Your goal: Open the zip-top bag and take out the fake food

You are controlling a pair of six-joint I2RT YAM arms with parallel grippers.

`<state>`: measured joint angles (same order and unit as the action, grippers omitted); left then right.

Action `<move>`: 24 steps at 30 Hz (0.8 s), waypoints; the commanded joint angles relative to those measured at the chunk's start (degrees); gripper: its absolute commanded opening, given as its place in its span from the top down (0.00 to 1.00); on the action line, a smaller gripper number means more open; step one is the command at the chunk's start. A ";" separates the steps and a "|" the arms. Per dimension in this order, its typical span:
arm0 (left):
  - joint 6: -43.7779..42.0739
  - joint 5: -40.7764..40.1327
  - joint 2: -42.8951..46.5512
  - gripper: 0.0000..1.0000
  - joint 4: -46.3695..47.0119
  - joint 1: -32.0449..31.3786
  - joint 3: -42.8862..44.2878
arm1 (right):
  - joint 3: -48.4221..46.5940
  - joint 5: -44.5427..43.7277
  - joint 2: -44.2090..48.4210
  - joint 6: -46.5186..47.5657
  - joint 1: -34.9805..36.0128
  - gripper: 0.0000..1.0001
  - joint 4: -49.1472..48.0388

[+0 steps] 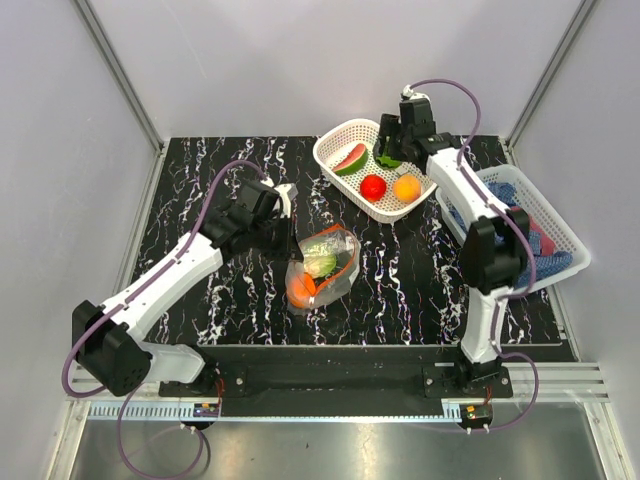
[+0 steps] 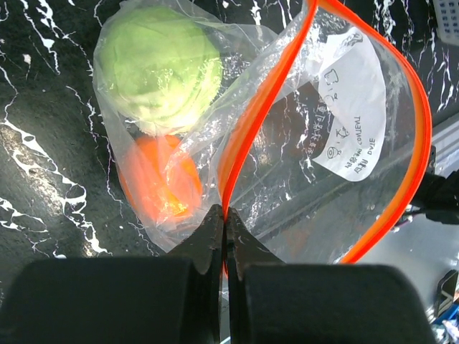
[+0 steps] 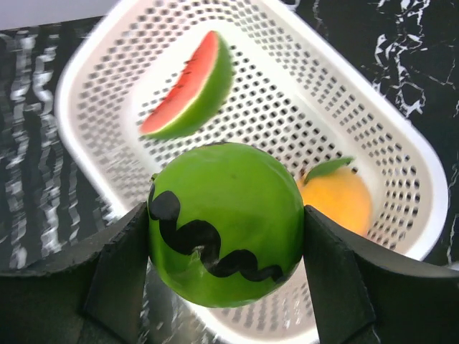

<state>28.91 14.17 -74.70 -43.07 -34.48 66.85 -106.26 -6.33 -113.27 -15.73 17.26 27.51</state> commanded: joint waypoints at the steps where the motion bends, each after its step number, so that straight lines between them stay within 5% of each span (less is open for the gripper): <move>1: -3.59 2.87 2.62 1.00 0.53 -0.06 2.32 | -10.08 -2.37 -9.39 3.33 -2.14 0.58 -1.67; 5: -5.61 3.92 3.33 1.00 0.53 -0.06 2.58 | -15.46 -2.02 -15.99 3.69 -3.54 0.50 -1.05; 17: -4.74 7.98 1.57 1.00 2.29 -0.15 5.13 | -37.43 1.15 -31.83 3.33 -3.46 0.03 11.33; 24: -3.77 3.76 2.71 1.00 2.38 -0.06 5.58 | -45.00 -1.41 -31.05 0.44 -1.70 0.00 21.95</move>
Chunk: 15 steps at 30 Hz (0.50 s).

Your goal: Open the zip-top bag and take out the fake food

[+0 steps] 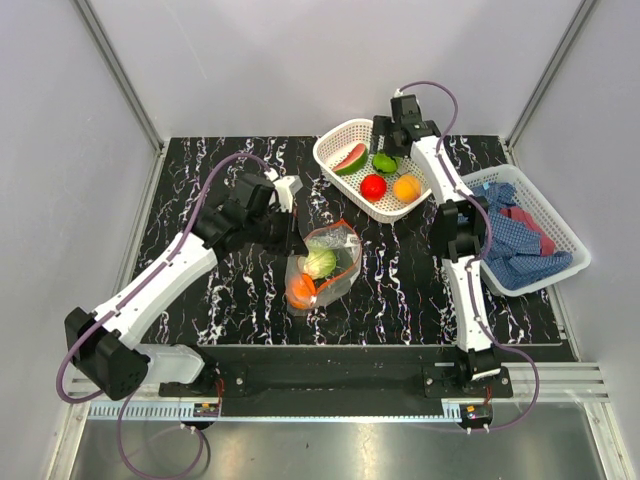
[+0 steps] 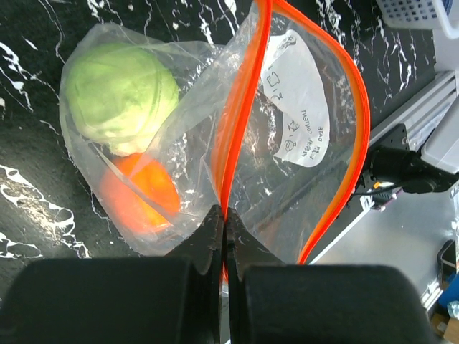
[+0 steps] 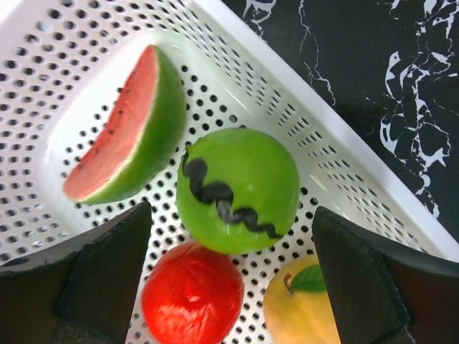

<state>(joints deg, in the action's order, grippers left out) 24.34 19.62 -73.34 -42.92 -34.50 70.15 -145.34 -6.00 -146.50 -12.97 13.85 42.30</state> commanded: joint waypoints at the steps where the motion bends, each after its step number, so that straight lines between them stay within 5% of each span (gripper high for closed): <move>1: 1.15 -2.56 1.71 1.00 1.96 -0.04 2.27 | -5.75 -2.26 3.75 -3.45 1.88 0.00 8.66; 5: 2.20 -3.89 2.24 1.00 1.87 -0.04 1.57 | 1.17 -2.97 12.00 -7.50 4.16 0.00 13.33; 15: 5.63 -7.48 2.06 1.00 1.96 -0.04 1.13 | 36.74 4.41 41.44 -7.24 18.22 0.00 9.47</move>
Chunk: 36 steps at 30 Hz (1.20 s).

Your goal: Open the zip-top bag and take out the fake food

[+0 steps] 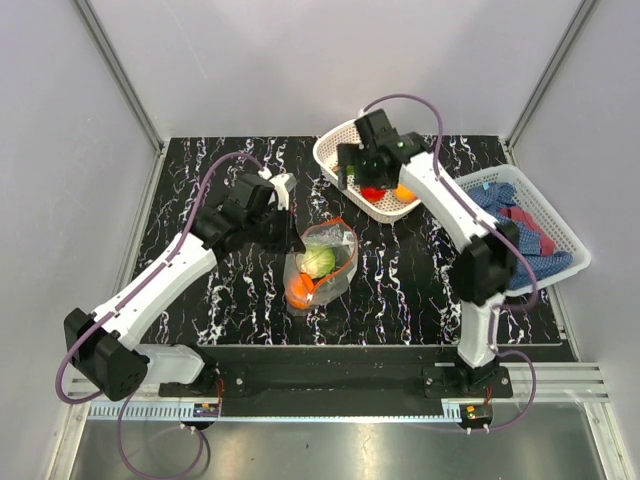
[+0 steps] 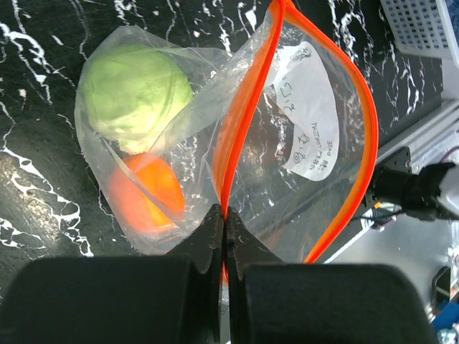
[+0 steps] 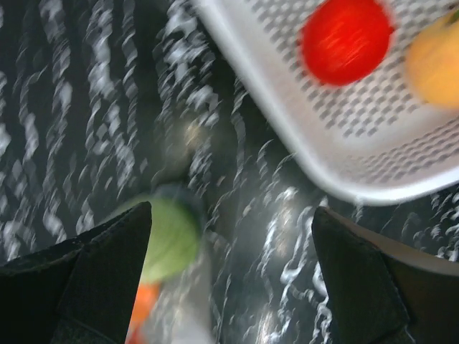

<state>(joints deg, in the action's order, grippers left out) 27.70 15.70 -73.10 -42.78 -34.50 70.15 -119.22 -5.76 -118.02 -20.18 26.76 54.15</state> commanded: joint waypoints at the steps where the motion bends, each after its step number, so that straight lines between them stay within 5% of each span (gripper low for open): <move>1: 2.44 -4.10 1.91 1.00 1.83 -0.13 1.30 | 13.46 5.66 18.12 -0.55 7.67 0.00 -3.25; 4: 3.93 -4.54 1.91 1.00 1.83 -0.04 2.18 | 22.43 8.30 27.18 -2.22 11.10 0.00 -6.33; 11: 6.66 -4.54 2.61 1.00 2.27 -0.13 2.27 | 35.00 12.69 38.82 -7.50 16.65 0.25 -10.27; 22: 9.21 -2.87 2.00 1.00 2.18 -0.30 3.68 | 33.78 16.57 30.48 -6.18 20.26 0.37 -15.74; 27: 10.26 -3.40 2.00 1.00 2.53 -0.39 3.85 | 42.83 12.11 29.42 -8.73 20.26 0.61 -24.51; 36: 15.80 -3.67 0.60 1.00 4.90 -0.65 1.92 | 50.22 9.29 25.91 -4.24 20.26 0.45 -37.80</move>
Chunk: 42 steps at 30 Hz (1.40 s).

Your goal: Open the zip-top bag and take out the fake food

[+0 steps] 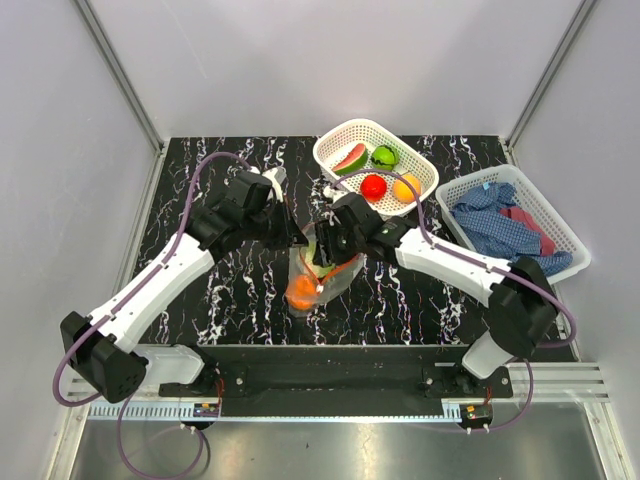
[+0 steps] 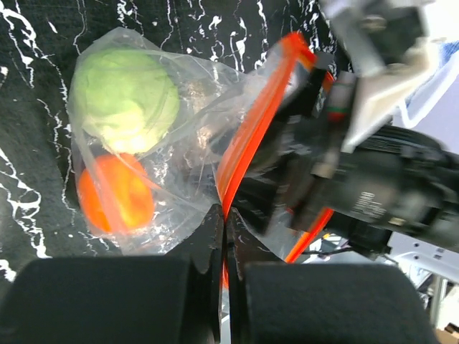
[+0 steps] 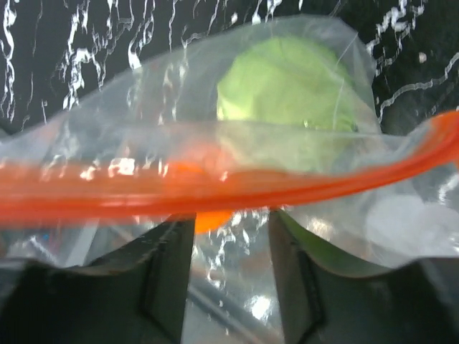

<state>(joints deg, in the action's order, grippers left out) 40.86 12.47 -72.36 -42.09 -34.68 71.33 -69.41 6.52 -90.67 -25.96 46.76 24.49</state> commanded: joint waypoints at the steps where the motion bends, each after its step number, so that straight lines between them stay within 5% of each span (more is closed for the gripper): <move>1: 2.73 -0.25 -0.59 1.00 4.38 -0.57 0.74 | 1.54 -3.10 -1.52 1.26 0.26 0.43 -10.58; 17: 1.15 -0.87 0.28 1.00 5.79 -1.18 -5.05 | 5.07 -4.15 -10.13 -1.29 0.17 0.03 -18.69; 29: 0.89 -0.87 3.98 1.00 5.70 -1.18 -8.66 | 3.22 -5.73 -14.97 2.31 -0.01 0.00 -22.64; 32: 0.97 -0.69 4.59 1.00 5.61 -1.18 -9.19 | 4.80 -5.21 -14.62 3.45 -0.09 0.09 -26.42; 42: 0.62 -1.04 5.56 1.00 5.35 -1.10 -9.72 | 7.27 0.42 -9.18 5.74 -0.18 0.70 -26.34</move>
<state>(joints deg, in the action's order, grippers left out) 42.41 11.07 -68.86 -37.80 -35.62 62.19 -62.85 4.56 -104.66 -21.61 46.76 -0.64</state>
